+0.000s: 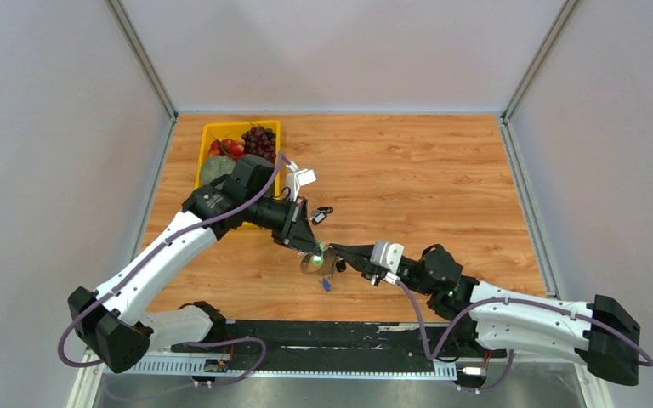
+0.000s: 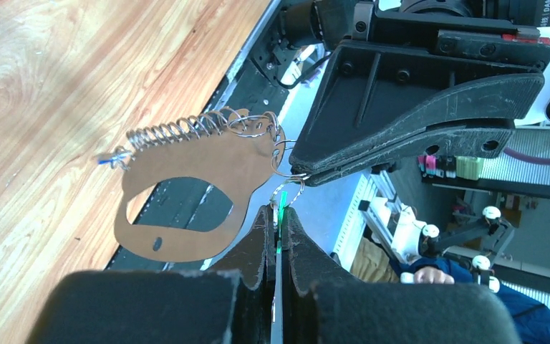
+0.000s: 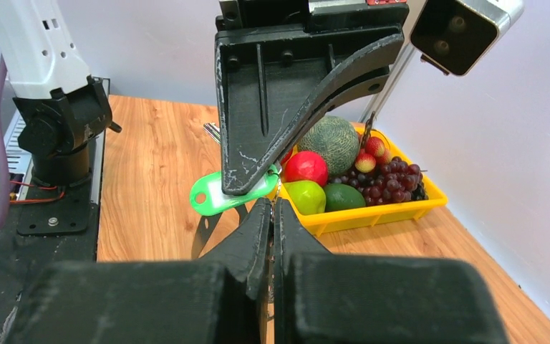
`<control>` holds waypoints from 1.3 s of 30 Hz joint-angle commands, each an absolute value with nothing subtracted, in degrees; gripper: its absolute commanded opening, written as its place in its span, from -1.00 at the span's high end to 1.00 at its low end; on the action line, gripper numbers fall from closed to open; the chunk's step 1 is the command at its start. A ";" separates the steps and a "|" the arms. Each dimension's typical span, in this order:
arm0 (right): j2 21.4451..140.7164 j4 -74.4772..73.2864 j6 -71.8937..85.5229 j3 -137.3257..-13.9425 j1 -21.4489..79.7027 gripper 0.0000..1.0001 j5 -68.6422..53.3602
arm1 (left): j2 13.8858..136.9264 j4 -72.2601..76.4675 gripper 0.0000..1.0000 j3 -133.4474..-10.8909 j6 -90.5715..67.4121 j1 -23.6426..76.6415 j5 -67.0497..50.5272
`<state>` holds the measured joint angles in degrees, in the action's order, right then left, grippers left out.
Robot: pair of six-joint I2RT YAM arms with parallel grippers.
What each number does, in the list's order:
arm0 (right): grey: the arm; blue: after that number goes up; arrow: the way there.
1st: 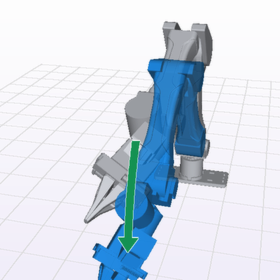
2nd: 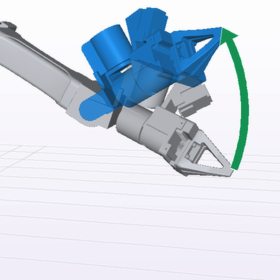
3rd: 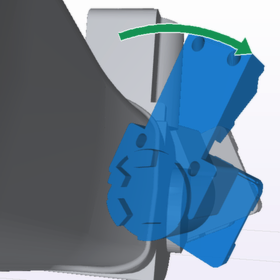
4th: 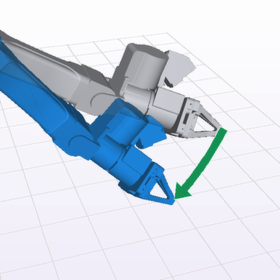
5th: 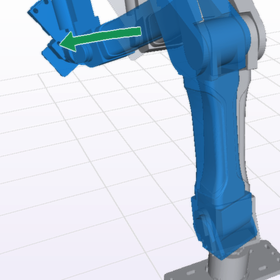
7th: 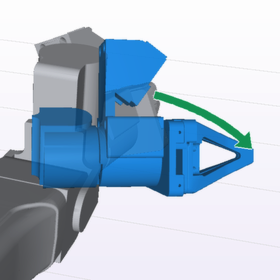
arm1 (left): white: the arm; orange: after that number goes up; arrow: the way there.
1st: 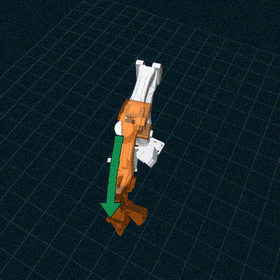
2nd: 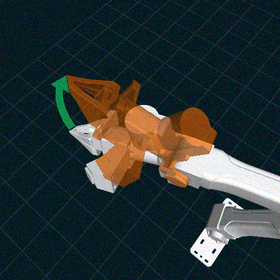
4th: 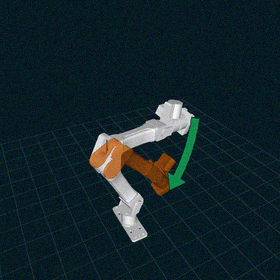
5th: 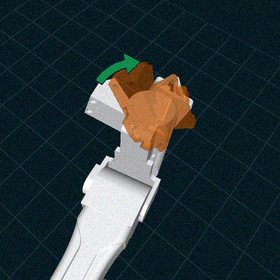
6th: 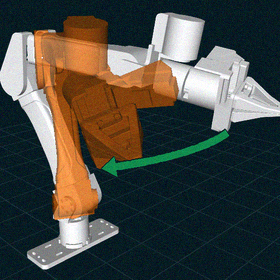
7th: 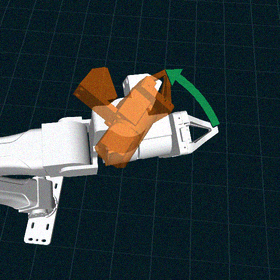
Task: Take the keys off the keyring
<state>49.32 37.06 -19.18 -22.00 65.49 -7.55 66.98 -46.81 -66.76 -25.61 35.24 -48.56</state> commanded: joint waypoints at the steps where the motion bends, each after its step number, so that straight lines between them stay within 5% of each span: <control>1: 45.60 33.15 -20.44 -21.74 65.56 1.00 -8.70 | 66.61 -45.58 1.00 -66.44 -25.97 33.76 -49.11; 19: 47.00 56.53 -18.13 -19.10 65.62 1.00 -12.05 | 69.86 -35.41 1.00 -56.37 -29.49 34.87 -55.93; 31: 29.46 25.30 -18.26 -20.09 65.57 1.00 10.04 | 66.97 -25.39 1.00 -55.08 -32.35 25.90 -50.55; 39: 19.02 15.65 -17.99 -20.26 65.48 1.00 18.98 | 71.44 -9.62 0.91 -50.32 -32.84 25.40 -33.77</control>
